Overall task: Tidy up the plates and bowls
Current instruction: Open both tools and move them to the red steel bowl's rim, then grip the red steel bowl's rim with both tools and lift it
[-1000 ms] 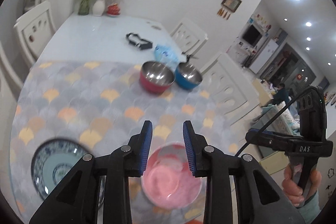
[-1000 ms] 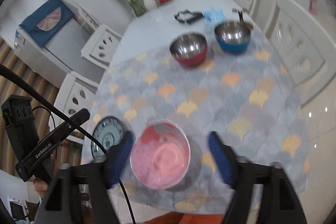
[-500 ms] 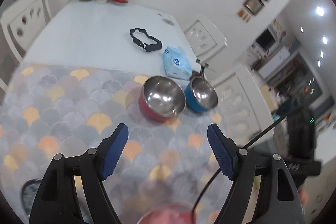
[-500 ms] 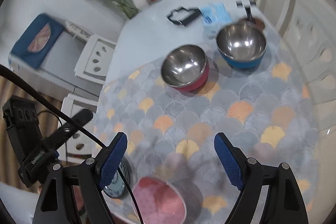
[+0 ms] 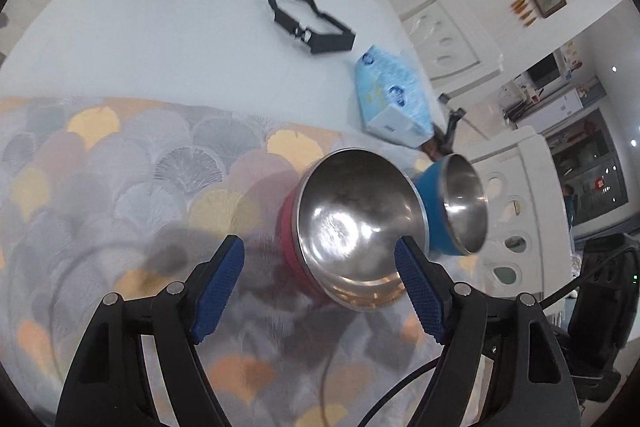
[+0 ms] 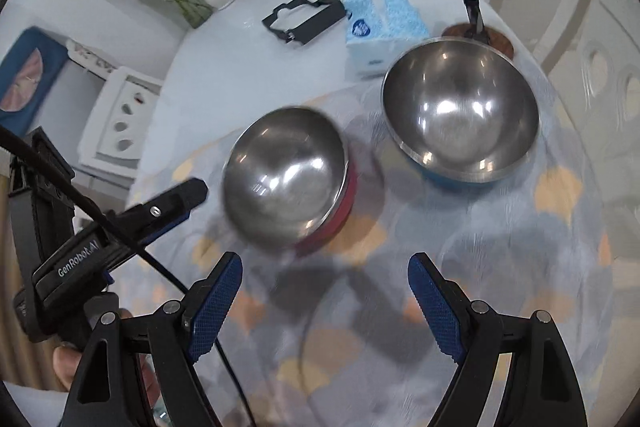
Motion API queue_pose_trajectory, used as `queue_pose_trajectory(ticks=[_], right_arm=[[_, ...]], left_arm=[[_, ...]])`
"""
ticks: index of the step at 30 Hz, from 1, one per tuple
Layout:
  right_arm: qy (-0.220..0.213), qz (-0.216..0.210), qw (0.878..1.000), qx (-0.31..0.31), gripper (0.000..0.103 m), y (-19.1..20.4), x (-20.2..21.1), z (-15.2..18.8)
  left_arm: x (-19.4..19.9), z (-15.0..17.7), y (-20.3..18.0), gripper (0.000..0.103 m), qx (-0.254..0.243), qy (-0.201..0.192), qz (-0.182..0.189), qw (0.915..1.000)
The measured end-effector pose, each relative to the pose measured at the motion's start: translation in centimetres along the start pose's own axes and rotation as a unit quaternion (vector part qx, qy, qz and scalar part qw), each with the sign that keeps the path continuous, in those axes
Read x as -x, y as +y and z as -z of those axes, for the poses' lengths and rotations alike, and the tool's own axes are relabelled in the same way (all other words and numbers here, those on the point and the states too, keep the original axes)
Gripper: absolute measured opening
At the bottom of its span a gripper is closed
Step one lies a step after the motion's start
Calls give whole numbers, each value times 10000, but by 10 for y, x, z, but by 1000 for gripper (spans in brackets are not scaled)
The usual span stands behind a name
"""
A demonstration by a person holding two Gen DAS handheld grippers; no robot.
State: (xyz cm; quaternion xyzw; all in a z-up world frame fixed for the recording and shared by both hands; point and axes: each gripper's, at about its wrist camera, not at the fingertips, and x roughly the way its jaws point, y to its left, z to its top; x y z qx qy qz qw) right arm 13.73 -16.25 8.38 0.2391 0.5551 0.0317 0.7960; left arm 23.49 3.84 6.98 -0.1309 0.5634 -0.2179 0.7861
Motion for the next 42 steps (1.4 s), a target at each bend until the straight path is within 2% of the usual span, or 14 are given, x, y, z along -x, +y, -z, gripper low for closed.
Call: queue_pose_trajectory(ticks=[5,7,10,12,15,16,17,19,21,24,27,34,38,42], right_arm=[[59,100,9999,-78,81,-8,-34,-16],[130,201,9996,-113,73,-13,-49,-19],[234,143,9995,-174,67,-20,-64,-20],[273,100,9993,-244,66,-25,-71,-21],[216,154,9993,-251,61,-31,-78,-24],[171,159,9995,-221,57,-31,-78,-23],[121,133,9997,-155,53,-29,-77,-24],[124,-21,9999,-54,38,-24,-78,-24],[143,-78,9999,17,30,-17,-78,-23],[108,90,9998,158,30,-7,-73,-22],[24,75,9997,220,30,-2,-57,-22],[-528,319,9959,659,30,29,16,-17],[-812,366,9932,746,30,41,62,-1],[-891,475,9932,582,30,49,92,24]], left_arm=[[-30,-8,8,71,-20,281,-178,9994],[-40,-9,13,70,27,372,-203,9991],[-52,-8,19,64,79,517,-143,9985],[-56,-8,20,62,70,572,-104,9983],[-61,-9,19,44,-100,555,-232,9981],[-62,-9,19,35,-146,550,-261,9980],[-62,-10,19,31,-161,549,-234,9981],[-64,-11,18,15,-126,639,-3,9979],[-63,-9,14,13,-148,624,-47,9979],[-51,-5,4,13,-273,500,-128,9983],[-32,-3,-4,14,-286,338,-19,9990],[37,8,-40,14,-456,-277,311,9981],[77,24,-58,14,-617,-559,492,9953],[104,45,-71,14,-706,-688,585,9934]])
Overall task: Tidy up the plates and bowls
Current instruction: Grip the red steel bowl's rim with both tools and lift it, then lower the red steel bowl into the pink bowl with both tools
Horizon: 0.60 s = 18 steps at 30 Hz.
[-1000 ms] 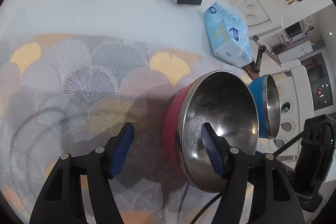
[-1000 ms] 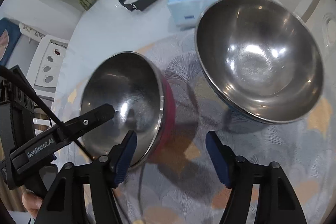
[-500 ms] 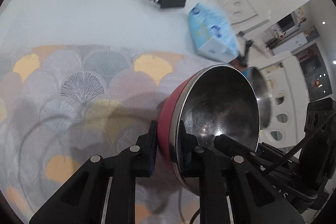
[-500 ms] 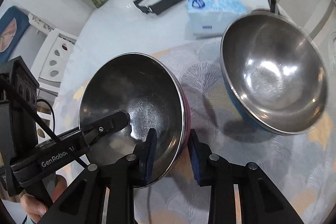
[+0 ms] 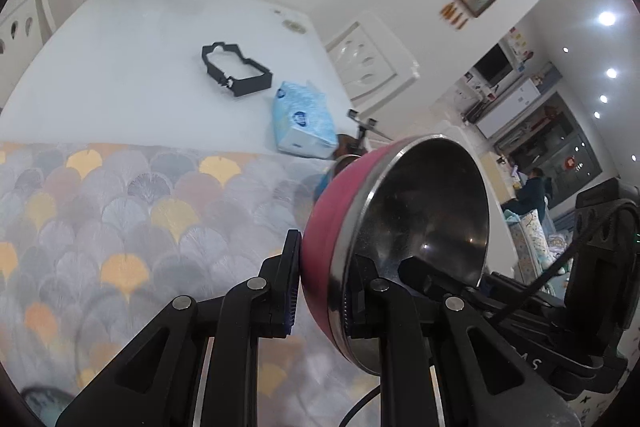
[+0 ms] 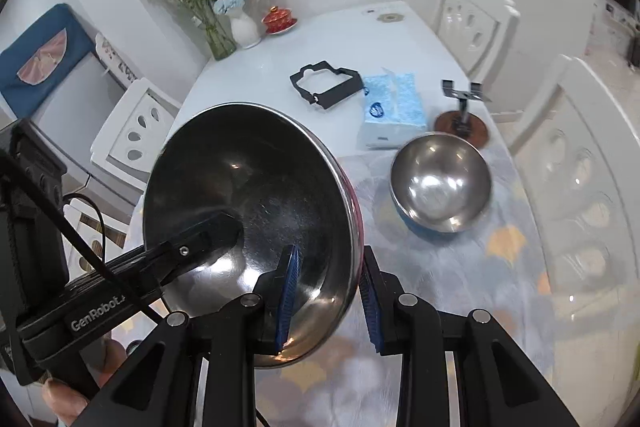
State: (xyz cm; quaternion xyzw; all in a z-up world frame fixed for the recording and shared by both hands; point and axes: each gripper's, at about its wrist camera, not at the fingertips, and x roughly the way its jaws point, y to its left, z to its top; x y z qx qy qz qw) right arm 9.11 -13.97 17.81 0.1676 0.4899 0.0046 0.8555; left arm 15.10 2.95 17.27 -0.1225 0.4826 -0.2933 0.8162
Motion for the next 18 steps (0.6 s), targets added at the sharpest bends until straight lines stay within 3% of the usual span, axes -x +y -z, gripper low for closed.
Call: queue_pose_trajectory(ticks=[10,18], right_arm=[[-63,-38,9994,-349,30,19,65,67],[2,-173,9992,-354,30,41,87,113]], left_arm=[[62,57,-20,14,-55,-140,131,9998],[100,102,-10,14,76,-100,37,9999]])
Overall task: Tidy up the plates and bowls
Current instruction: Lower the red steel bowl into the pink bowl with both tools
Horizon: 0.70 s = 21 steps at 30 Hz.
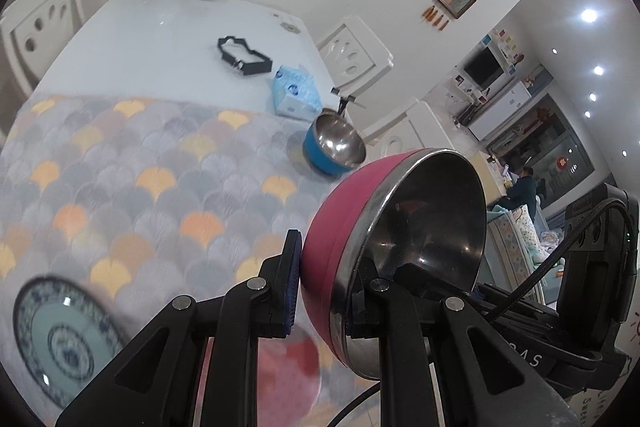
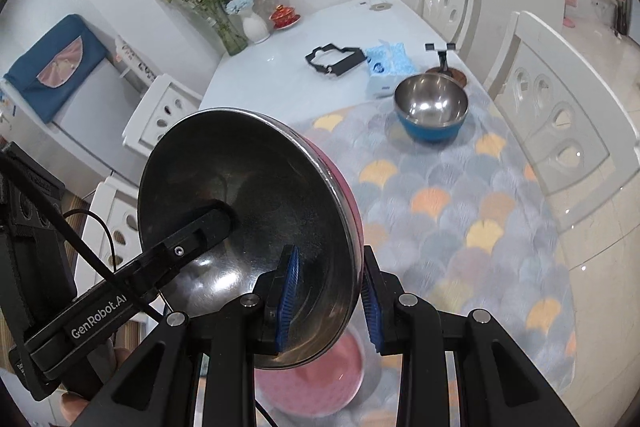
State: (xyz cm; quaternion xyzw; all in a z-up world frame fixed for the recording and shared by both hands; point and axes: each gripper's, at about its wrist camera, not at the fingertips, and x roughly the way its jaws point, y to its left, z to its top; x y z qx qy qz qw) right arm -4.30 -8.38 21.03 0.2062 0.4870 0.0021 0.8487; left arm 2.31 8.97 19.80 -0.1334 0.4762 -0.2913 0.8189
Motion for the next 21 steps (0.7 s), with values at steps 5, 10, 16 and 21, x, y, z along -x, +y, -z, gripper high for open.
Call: queue_pose_trajectory(ticks=[5,10,16,21], right_arm=[[131,11,9998,155,31,14,3,33],[526,-41,9986,75,31,16,-11,64],[945,147,9954,52,31,12,-34,101],[1048,385,9936,189,31,6,-56,124]], left_arm=[[12,28,13,14,120,97,-50,9999],[14,61,24,13,148,286,-264,9991],[-3,105,40,12,247,571,-466,9970],[-19,128,51,12,324,795,-684,9940]])
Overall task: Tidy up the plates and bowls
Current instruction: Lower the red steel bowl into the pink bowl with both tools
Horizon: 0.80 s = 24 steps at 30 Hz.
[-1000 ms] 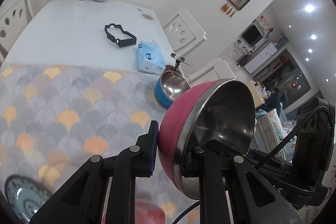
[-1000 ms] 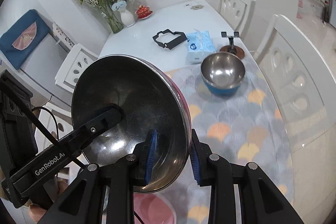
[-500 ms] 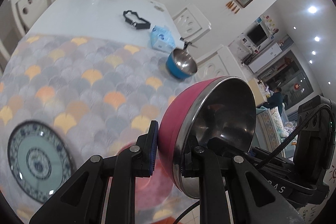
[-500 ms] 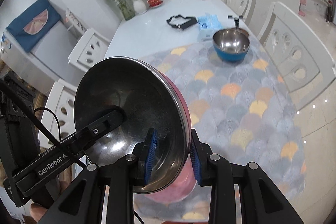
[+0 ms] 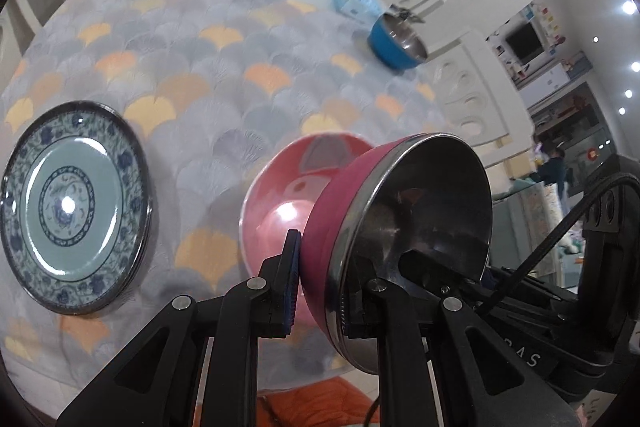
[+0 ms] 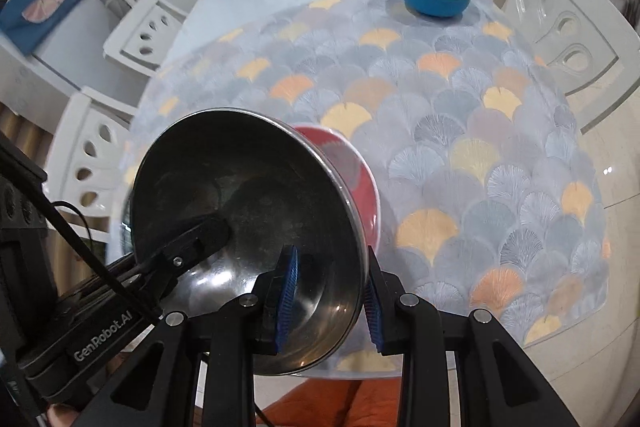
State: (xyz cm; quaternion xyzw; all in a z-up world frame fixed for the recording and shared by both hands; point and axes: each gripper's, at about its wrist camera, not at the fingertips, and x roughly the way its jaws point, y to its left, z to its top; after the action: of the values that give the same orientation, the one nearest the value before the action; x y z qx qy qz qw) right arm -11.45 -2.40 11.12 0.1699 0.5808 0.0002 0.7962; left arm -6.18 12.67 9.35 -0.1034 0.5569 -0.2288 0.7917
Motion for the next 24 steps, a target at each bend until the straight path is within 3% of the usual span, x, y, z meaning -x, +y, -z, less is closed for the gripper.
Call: queue_pose_trajectory(ticks=[11,16,24], right_arm=[[206,173,9996,52,31,-4,-18,0],[259,182,9995,53,31,-8,-24,-3],[312,76,9993,201,31,0,-26,-4]], left_arm=[[-16,1,1,13,-181,23,-362,9992],[-19,0,5,28,-153,2,-512,9986],[-16,-3,7,29,-242,-69,-571,9981]])
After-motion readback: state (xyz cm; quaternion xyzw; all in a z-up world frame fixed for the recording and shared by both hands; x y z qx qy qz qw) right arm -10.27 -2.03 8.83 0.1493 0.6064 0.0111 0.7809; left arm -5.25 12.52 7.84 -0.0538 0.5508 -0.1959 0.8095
